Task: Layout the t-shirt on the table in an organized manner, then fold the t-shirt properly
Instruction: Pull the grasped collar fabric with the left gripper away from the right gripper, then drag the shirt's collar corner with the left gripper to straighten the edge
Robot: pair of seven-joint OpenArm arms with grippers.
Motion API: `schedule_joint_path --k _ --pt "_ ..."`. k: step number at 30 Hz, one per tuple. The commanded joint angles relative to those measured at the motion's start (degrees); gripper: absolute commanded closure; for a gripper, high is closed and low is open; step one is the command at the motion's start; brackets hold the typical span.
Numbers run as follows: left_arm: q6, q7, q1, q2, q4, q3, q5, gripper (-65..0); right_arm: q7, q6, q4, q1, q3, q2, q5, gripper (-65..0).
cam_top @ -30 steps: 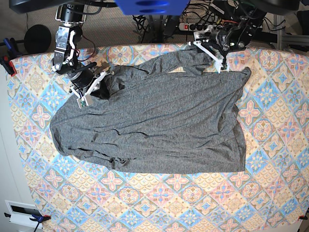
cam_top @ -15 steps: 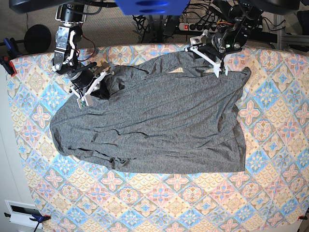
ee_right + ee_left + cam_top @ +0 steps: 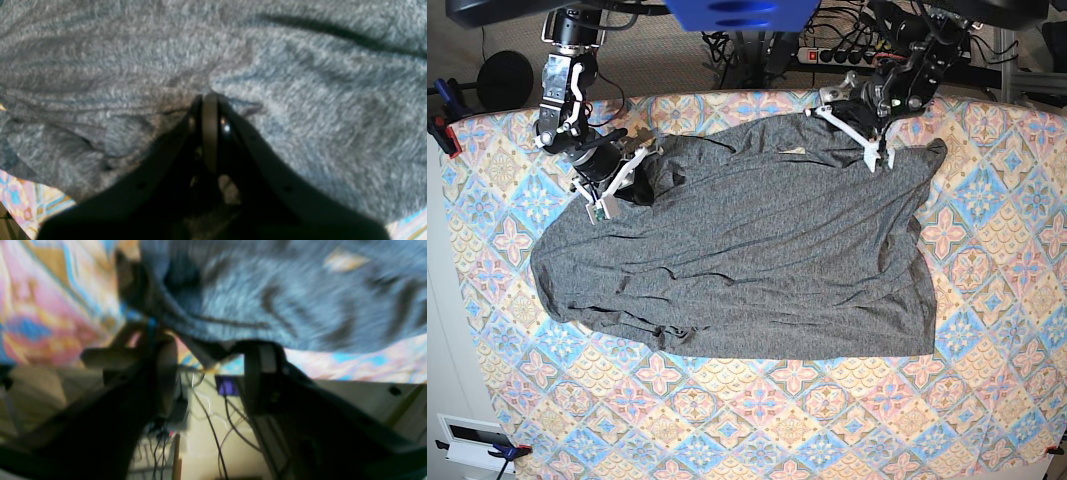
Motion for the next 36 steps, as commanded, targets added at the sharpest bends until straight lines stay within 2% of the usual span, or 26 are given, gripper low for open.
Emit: schedule_joint_path --k 1,6,8,10,11,15,18,20,24,36 --pt "0.10 0.07 -0.39 -0.55 0.49 -0.21 -0.14 -26.6 -8.05 -3.53 -1.37 -1.30 -0.04 0.66 -8.43 0.0" --pt "0.10 -0.01 -0.48 -2.75 0.40 2.08 -0.14 -20.1 -8.05 -3.53 -1.28 -1.39 -0.13 0.66 -8.43 0.0" --pt "0.10 0.07 -0.48 -2.75 -0.48 1.90 -0.05 -13.2 -8.05 -3.53 -1.28 -1.39 -0.13 0.66 -8.43 0.0" --pt "0.10 -0.10 -0.57 -2.75 -3.11 1.64 -0.23 -2.0 -8.05 -3.53 -1.28 -1.39 -0.13 0.66 -8.43 0.0" --pt "0.10 -0.54 -1.27 -2.75 -4.70 1.64 -0.23 0.0 -8.05 -3.53 -1.28 -1.39 -0.13 0.66 -8.43 0.0" --pt "0.10 -4.32 -1.09 -3.01 -5.58 1.81 -0.23 0.0 -8.05 -3.53 -1.28 -1.39 -0.13 0.66 -8.43 0.0" --pt "0.10 -4.76 -0.21 -5.83 -1.97 1.73 -0.67 0.0 -8.05 -3.53 -1.28 -1.39 -0.13 0.66 -8.43 0.0" --pt "0.10 -4.32 0.05 -6.27 0.67 1.37 -0.49 0.0 -8.05 -3.53 -1.37 -1.39 -0.13 0.66 -8.43 0.0" --pt "0.10 -4.32 2.77 -7.76 2.42 -3.55 -0.85 0.0 -8.05 -3.53 -1.46 -1.39 -0.04 0.66 -8.43 0.0" --pt "0.10 -4.67 4.80 -11.63 3.30 -12.25 -0.85 0.0 -8.22 -3.53 -1.81 -1.21 0.22 0.66 -8.43 0.0"
